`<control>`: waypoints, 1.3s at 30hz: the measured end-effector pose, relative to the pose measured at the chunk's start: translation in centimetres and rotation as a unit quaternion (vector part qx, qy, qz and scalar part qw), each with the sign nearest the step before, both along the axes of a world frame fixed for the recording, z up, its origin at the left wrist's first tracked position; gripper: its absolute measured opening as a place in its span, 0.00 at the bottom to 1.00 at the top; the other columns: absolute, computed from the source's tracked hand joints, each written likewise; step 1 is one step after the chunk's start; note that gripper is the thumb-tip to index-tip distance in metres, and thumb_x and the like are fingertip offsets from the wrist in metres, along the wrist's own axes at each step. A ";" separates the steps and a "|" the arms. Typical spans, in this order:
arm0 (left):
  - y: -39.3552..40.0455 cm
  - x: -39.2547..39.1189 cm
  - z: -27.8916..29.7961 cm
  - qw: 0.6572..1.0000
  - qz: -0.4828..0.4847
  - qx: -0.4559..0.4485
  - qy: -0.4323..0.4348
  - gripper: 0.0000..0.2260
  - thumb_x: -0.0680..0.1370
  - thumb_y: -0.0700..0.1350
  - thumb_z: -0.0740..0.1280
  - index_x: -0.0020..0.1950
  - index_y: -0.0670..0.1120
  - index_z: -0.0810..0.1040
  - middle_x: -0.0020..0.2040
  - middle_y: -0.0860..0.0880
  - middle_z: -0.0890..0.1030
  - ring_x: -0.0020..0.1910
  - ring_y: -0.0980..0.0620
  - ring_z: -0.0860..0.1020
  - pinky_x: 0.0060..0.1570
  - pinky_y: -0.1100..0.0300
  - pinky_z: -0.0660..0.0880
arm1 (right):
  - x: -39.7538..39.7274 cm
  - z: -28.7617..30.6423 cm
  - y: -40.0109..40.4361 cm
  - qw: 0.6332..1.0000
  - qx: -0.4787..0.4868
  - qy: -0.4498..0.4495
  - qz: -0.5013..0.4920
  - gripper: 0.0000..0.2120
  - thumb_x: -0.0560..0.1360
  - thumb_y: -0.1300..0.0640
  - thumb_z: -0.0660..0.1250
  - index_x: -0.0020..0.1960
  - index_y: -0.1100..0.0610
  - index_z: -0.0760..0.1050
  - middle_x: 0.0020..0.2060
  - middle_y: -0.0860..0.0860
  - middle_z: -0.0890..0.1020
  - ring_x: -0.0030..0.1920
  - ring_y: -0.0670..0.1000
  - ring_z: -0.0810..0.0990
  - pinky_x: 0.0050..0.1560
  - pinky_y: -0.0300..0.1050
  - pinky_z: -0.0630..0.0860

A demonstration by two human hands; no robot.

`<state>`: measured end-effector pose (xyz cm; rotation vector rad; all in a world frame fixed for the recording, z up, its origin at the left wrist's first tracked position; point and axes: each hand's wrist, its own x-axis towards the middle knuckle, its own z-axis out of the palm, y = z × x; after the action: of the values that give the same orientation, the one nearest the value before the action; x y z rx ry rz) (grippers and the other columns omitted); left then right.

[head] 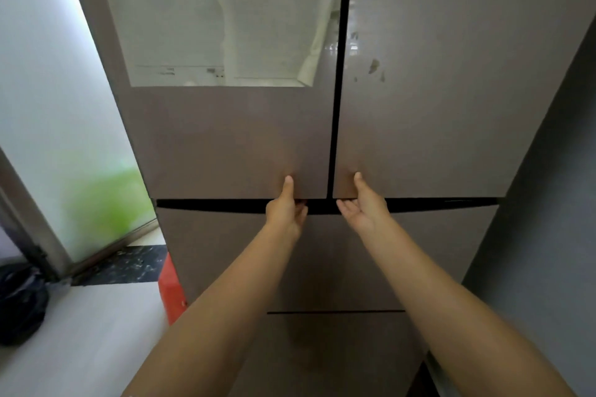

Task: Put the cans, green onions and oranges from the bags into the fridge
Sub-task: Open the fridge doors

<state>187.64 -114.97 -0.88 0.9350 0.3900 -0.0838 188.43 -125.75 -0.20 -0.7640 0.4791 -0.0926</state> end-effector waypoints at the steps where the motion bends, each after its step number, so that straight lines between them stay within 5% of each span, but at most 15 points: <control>1: -0.4 0.3 0.2 0.999 0.013 -0.036 -0.010 0.22 0.80 0.48 0.61 0.70 0.37 0.66 0.69 0.40 0.71 0.69 0.44 0.70 0.67 0.55 0.68 | 0.3 -0.2 -0.1 1.000 0.019 -0.005 -0.004 0.28 0.76 0.56 0.64 0.72 0.64 0.58 0.73 0.62 0.60 0.73 0.59 0.61 0.70 0.52 0.63; 4: -1.0 0.6 0.1 0.991 0.034 -0.122 -0.036 0.22 0.81 0.46 0.60 0.71 0.38 0.65 0.71 0.41 0.69 0.71 0.45 0.68 0.70 0.53 0.64 | 0.7 -1.0 -0.4 1.000 0.022 -0.016 -0.008 0.27 0.75 0.57 0.65 0.70 0.64 0.61 0.72 0.62 0.62 0.73 0.60 0.61 0.69 0.52 0.65; 16: -0.4 -4.7 -0.8 0.990 0.107 -0.084 -0.044 0.22 0.80 0.52 0.58 0.69 0.38 0.68 0.68 0.42 0.73 0.67 0.45 0.72 0.68 0.51 0.68 | -4.5 -2.4 -1.7 0.998 -0.039 -0.043 0.003 0.25 0.76 0.52 0.64 0.67 0.64 0.64 0.63 0.58 0.74 0.62 0.57 0.74 0.56 0.47 0.73; 21: 2.3 -13.7 -1.1 0.985 0.147 -0.060 -0.067 0.12 0.81 0.55 0.55 0.50 0.51 0.75 0.46 0.54 0.78 0.46 0.58 0.76 0.55 0.64 0.69 | -12.0 -2.0 -4.0 0.998 -0.007 -0.058 -0.014 0.18 0.78 0.52 0.60 0.64 0.61 0.69 0.63 0.56 0.74 0.62 0.55 0.73 0.55 0.45 0.69; 25: 4.4 -20.4 0.2 0.965 0.239 -0.085 -0.066 0.11 0.80 0.52 0.59 0.60 0.51 0.72 0.66 0.50 0.74 0.54 0.56 0.76 0.55 0.63 0.70 | -19.2 -1.5 -5.7 0.995 0.037 -0.076 -0.055 0.20 0.79 0.51 0.57 0.69 0.57 0.65 0.68 0.55 0.70 0.70 0.54 0.66 0.69 0.48 0.63; 27: 5.3 -23.1 0.6 0.963 0.260 -0.030 -0.054 0.17 0.81 0.49 0.59 0.68 0.47 0.68 0.61 0.49 0.74 0.44 0.56 0.72 0.46 0.65 0.69 | -22.4 -1.5 -5.9 0.995 0.005 -0.072 -0.069 0.24 0.79 0.51 0.56 0.73 0.55 0.58 0.71 0.55 0.66 0.71 0.54 0.64 0.71 0.50 0.62; 29: 5.7 -25.4 0.7 0.963 0.258 0.077 -0.023 0.09 0.80 0.44 0.59 0.59 0.46 0.72 0.48 0.50 0.73 0.41 0.53 0.70 0.38 0.65 0.68 | -24.8 -1.8 -5.5 0.995 -0.063 -0.055 -0.047 0.23 0.80 0.53 0.56 0.73 0.56 0.58 0.71 0.56 0.66 0.71 0.54 0.65 0.70 0.50 0.62; 31: 6.0 -27.3 0.7 0.956 0.232 0.177 -0.009 0.11 0.79 0.40 0.60 0.61 0.40 0.73 0.54 0.46 0.75 0.50 0.48 0.72 0.47 0.58 0.72 | -26.3 -1.9 -4.5 0.992 -0.118 -0.035 -0.004 0.21 0.80 0.58 0.56 0.72 0.59 0.61 0.70 0.57 0.67 0.70 0.54 0.66 0.69 0.50 0.64; 33: 6.6 -28.5 0.5 0.928 0.201 0.314 -0.004 0.19 0.79 0.38 0.61 0.69 0.38 0.67 0.67 0.41 0.72 0.62 0.44 0.72 0.63 0.54 0.68 | -27.2 -1.8 -3.3 0.986 -0.155 -0.019 0.060 0.19 0.80 0.60 0.55 0.70 0.62 0.63 0.69 0.57 0.68 0.69 0.54 0.67 0.67 0.50 0.66; 35: 7.4 -29.9 0.8 0.867 0.169 0.469 -0.002 0.20 0.78 0.38 0.62 0.70 0.38 0.68 0.69 0.40 0.71 0.68 0.42 0.69 0.66 0.55 0.65 | -28.3 -1.2 -1.9 0.969 -0.212 -0.008 0.127 0.17 0.80 0.62 0.55 0.68 0.64 0.66 0.68 0.58 0.70 0.68 0.55 0.69 0.65 0.51 0.67; 37: 8.7 -31.0 1.1 0.778 0.120 0.617 -0.008 0.19 0.76 0.39 0.62 0.68 0.38 0.71 0.68 0.39 0.73 0.68 0.41 0.69 0.66 0.54 0.65 | -29.6 -0.2 -0.1 0.932 -0.315 -0.017 0.180 0.16 0.79 0.63 0.56 0.65 0.65 0.69 0.66 0.59 0.72 0.65 0.56 0.71 0.63 0.51 0.69; 39: 10.2 -32.2 1.4 0.683 0.086 0.725 -0.020 0.18 0.76 0.39 0.62 0.66 0.39 0.73 0.67 0.41 0.74 0.67 0.41 0.69 0.64 0.53 0.66 | -31.1 0.8 2.0 0.852 -0.477 -0.062 0.206 0.16 0.78 0.63 0.58 0.65 0.65 0.70 0.65 0.59 0.74 0.62 0.56 0.73 0.60 0.48 0.69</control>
<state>155.42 -104.77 0.57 2.4777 0.4773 0.5145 157.38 -123.74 0.55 -1.8163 0.1022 0.0310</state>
